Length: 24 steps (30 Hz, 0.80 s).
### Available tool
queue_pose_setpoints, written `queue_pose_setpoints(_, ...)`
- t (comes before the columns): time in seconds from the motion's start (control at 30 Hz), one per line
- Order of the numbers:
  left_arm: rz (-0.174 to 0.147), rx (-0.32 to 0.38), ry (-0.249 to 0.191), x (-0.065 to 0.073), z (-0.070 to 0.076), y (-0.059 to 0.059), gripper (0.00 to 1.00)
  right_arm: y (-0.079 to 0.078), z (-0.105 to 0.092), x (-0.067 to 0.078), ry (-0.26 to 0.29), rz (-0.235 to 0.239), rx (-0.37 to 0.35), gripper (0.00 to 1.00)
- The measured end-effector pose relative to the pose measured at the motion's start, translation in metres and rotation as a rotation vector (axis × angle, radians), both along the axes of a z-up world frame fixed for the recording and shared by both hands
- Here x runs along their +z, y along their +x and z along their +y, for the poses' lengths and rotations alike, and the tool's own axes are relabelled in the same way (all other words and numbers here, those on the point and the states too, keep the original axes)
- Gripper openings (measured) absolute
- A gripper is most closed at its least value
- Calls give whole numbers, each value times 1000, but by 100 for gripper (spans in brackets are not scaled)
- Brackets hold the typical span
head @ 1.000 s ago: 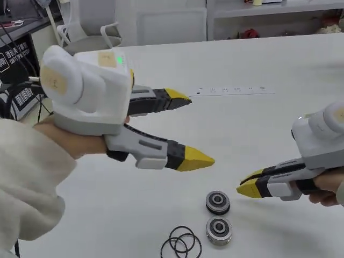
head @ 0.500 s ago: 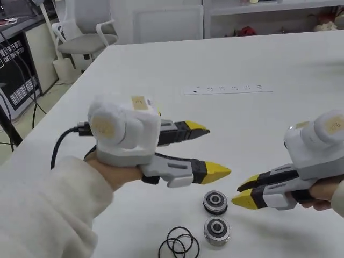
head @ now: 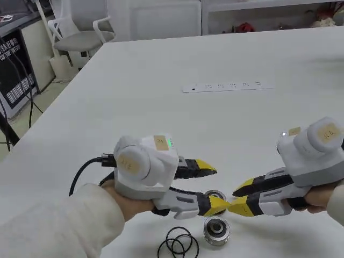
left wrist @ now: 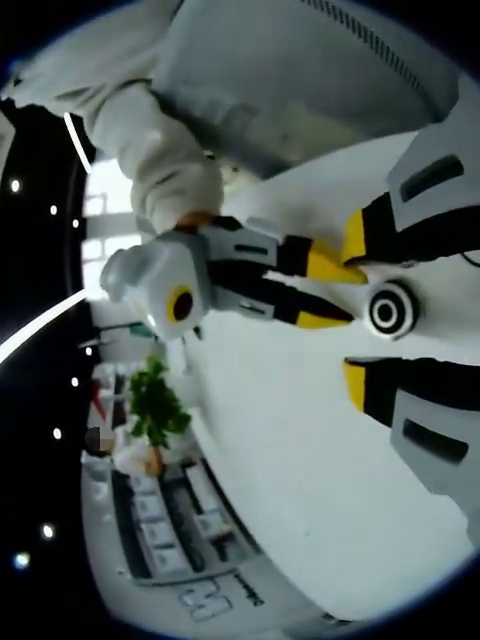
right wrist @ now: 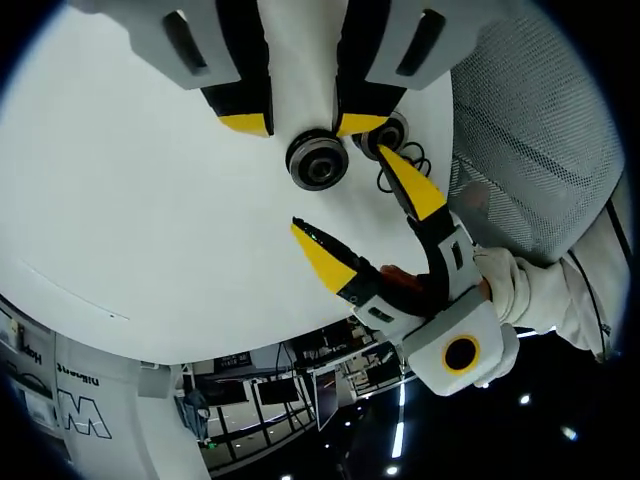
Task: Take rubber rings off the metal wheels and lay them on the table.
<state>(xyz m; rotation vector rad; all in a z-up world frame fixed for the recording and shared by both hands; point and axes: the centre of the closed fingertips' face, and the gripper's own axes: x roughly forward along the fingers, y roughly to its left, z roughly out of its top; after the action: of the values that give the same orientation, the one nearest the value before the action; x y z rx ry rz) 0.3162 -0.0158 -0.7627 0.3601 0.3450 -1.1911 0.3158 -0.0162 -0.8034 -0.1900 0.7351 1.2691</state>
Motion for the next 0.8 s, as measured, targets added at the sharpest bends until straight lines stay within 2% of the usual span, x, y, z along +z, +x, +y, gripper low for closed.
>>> queue_pose_setpoints(0.13, 6, -3, 31, -11, 2, -1, 33, 1, 2, 1, 6, -8, 8, 21)
queue_pose_setpoints(0.27, 18, 19, 21, -14, 2, 0, 19, -2, 4, -1, 3, -11, 20, 21)
queue_pose_setpoints(0.4, 19, 21, 50, -21, 5, 0, 21, -3, 4, -3, -4, -10, 28, 21)
queue_pose_setpoints(0.6, 42, 39, 63, -27, 10, 2, 19, -4, 6, -2, -3, -13, 33, 22)
queue_pose_setpoints(0.67, 51, 47, 50, -27, 9, 2, 19, -5, 7, -2, -3, -13, 35, 22)
queue_pose_setpoints(0.73, 56, 57, 64, -29, 12, 3, 20, -6, 8, -2, -2, -12, 36, 22)
queue_pose_setpoints(0.77, 86, 91, 38, -29, 13, 4, 21, -7, 8, -2, -1, -12, 36, 22)
queue_pose_setpoints(0.8, 75, 87, 40, -29, 14, 6, 20, -6, 8, -1, 1, -13, 36, 22)
